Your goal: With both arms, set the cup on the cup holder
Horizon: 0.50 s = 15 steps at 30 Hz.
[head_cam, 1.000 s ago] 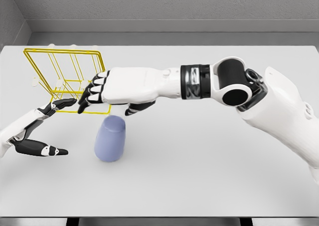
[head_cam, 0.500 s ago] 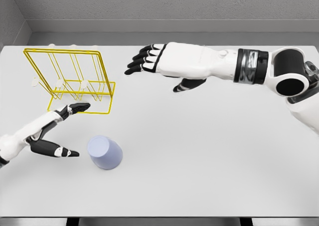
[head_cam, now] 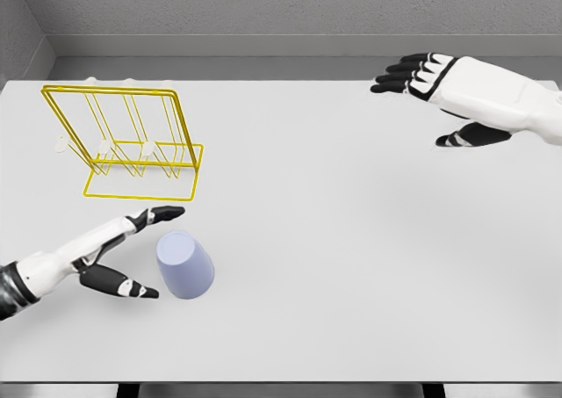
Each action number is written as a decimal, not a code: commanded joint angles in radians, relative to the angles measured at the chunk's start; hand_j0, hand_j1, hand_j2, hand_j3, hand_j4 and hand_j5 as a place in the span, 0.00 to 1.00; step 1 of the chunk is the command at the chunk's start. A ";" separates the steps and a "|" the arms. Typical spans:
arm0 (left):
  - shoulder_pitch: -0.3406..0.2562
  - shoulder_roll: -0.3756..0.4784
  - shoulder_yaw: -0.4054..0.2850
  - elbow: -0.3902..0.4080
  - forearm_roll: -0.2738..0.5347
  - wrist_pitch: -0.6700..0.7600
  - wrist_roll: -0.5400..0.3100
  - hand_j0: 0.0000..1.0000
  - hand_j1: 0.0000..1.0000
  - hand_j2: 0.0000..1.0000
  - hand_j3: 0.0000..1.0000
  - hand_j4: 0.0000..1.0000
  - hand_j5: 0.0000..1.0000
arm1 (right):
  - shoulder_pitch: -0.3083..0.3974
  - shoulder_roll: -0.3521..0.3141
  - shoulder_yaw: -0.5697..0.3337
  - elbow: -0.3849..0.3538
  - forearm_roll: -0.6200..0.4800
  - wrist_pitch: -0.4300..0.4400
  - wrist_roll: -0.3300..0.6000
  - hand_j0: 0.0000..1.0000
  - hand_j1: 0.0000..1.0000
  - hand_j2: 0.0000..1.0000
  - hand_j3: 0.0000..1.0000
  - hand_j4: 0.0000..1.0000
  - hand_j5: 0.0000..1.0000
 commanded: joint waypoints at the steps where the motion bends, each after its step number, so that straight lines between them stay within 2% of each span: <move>1: 0.000 -0.003 -0.008 -0.011 0.005 0.000 0.000 1.00 1.00 1.00 1.00 1.00 1.00 | 0.002 -0.028 -0.049 0.000 -0.026 -0.025 -0.001 1.00 1.00 1.00 1.00 1.00 1.00; 3: -0.008 -0.004 -0.018 -0.013 0.003 -0.001 0.000 1.00 1.00 1.00 1.00 1.00 1.00 | 0.000 -0.022 -0.049 0.003 -0.026 -0.043 -0.001 1.00 1.00 1.00 1.00 1.00 1.00; 15: -0.029 -0.032 -0.054 -0.039 0.005 0.009 0.000 1.00 1.00 1.00 1.00 1.00 1.00 | 0.114 -0.017 -0.041 -0.005 -0.026 -0.038 -0.001 1.00 1.00 1.00 1.00 1.00 1.00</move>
